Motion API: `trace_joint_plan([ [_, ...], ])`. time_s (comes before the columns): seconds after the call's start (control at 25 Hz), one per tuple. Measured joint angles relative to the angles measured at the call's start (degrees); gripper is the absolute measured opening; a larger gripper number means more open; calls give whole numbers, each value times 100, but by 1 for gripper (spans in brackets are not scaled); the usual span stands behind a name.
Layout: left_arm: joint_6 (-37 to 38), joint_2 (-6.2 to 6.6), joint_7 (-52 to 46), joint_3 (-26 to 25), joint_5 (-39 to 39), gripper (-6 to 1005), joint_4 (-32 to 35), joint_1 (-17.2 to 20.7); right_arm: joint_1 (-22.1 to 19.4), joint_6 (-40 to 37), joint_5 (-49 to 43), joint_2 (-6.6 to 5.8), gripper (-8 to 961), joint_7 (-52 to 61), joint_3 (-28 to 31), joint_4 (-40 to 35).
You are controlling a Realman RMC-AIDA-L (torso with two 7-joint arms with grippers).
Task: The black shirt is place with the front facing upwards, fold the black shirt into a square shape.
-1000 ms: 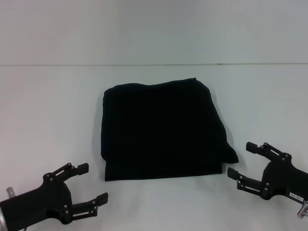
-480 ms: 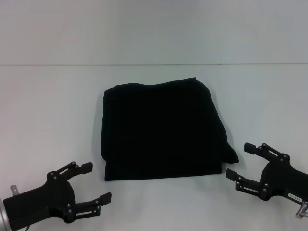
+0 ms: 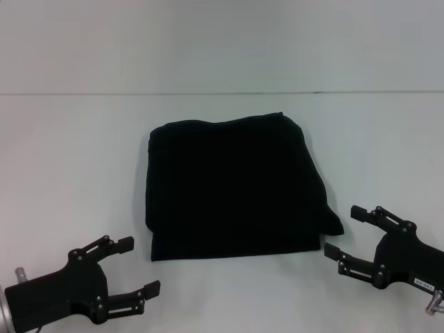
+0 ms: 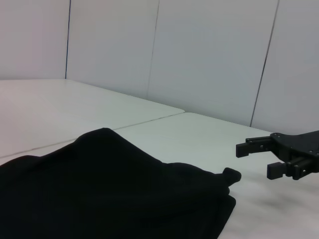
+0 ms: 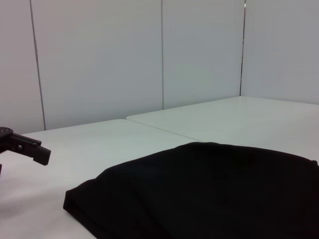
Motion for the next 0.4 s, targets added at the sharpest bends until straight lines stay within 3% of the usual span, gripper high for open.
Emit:
trace_joint_plan([
  [0.4,12,-22,34,-1,-1,952,2,2,11,-18,0,0,914,12,0,0],
])
